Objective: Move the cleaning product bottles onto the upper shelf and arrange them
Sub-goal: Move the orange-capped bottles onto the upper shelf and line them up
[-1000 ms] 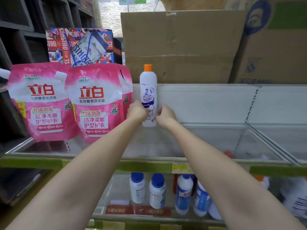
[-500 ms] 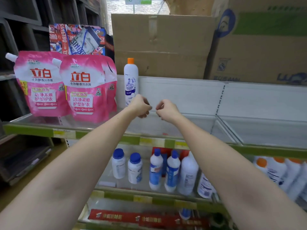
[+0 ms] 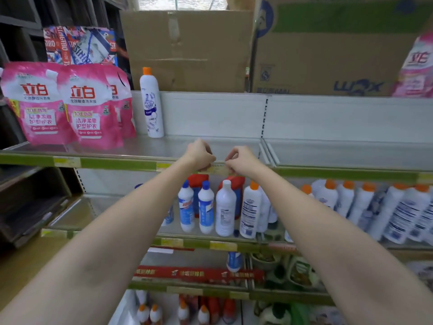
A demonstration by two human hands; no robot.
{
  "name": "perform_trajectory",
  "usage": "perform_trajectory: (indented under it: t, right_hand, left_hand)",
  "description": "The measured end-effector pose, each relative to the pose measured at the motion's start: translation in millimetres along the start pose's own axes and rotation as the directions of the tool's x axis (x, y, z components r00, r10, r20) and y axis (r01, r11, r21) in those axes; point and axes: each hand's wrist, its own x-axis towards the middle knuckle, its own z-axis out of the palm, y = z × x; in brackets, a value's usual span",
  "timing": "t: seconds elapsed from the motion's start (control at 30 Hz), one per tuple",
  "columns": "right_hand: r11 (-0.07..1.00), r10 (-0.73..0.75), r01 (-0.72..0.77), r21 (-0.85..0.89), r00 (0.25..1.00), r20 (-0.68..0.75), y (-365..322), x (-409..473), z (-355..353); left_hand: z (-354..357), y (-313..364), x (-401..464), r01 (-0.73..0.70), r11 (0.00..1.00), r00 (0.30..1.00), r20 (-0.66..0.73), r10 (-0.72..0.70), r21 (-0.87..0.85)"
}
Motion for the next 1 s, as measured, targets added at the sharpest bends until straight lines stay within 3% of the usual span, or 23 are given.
perform_trajectory:
  t: [0.1, 0.47, 0.7, 1.0]
  right_hand:
    - [0.999, 0.047, -0.047, -0.01, 0.999, 0.013, 28, -20, -8]
    - [0.976, 0.218, -0.219, -0.009, 0.975, -0.044, 115, -47, -22]
    - [0.924, 0.377, -0.381, -0.037, 0.922, -0.086, 162, -49, -22]
    - [0.864, 0.493, -0.501, -0.05, 0.862, -0.113, 184, -37, 30]
  left_hand:
    - [21, 4, -13, -0.012, 0.997, 0.999, 0.032, 0.01, 0.07]
    - [105, 11, -18, -0.037, 0.996, 0.969, 0.248, 0.015, 0.084]
    - [168, -11, -2, -0.1, 0.981, 0.927, 0.373, 0.033, 0.163]
    - [195, -58, 24, -0.034, 0.992, 0.953, 0.302, -0.005, 0.122]
